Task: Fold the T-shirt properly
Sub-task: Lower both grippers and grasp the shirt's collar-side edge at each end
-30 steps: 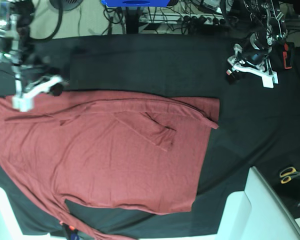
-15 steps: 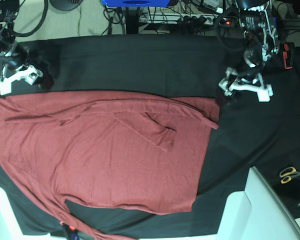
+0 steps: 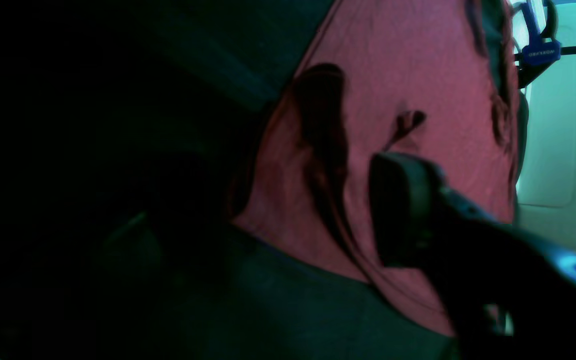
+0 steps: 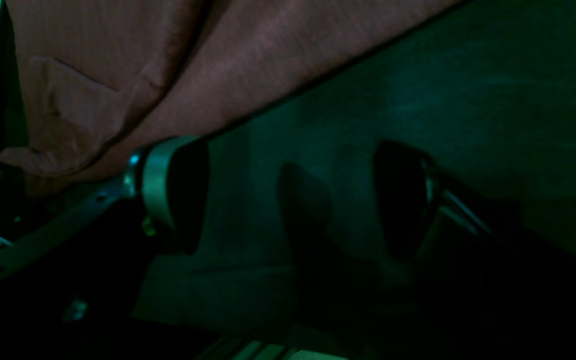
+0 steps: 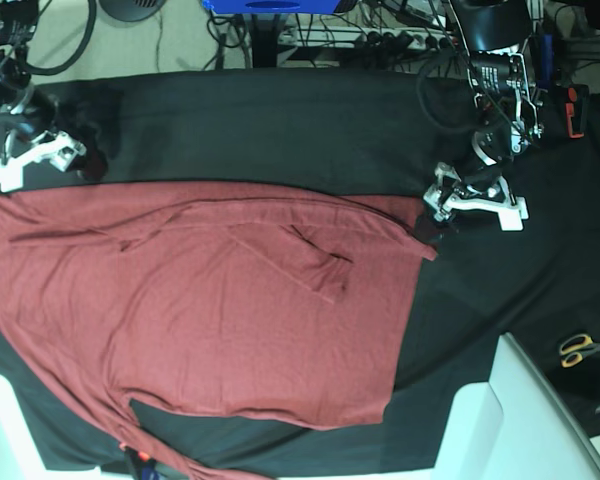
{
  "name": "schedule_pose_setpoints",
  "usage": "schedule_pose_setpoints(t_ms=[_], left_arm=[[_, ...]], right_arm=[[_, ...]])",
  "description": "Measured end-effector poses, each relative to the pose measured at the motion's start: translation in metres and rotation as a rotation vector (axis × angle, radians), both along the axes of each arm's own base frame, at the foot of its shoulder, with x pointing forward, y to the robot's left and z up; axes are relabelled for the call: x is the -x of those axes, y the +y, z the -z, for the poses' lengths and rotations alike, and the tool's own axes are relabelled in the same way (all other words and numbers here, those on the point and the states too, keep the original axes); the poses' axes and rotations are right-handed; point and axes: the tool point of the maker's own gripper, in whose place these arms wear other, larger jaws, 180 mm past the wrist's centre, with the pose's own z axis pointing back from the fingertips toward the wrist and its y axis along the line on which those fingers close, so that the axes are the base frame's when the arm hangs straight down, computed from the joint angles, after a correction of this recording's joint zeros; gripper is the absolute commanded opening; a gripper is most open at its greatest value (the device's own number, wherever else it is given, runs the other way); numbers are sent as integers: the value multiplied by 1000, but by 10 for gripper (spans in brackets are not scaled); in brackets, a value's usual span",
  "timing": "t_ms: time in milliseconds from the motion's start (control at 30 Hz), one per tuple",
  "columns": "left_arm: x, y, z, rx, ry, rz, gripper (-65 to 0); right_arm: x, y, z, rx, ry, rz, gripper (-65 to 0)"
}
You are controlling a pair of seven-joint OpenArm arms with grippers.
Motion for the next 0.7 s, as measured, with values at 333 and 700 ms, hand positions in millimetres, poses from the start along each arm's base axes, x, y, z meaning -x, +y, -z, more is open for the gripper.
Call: schedule_pose_setpoints(t_ms=[333, 700], left_arm=[[6, -2, 6, 9, 30, -2, -400], [7, -5, 10, 9, 57, 14, -650]], right_arm=[[0, 0, 0, 0, 0, 0, -176], [10, -93, -25, 48, -86, 343, -176]])
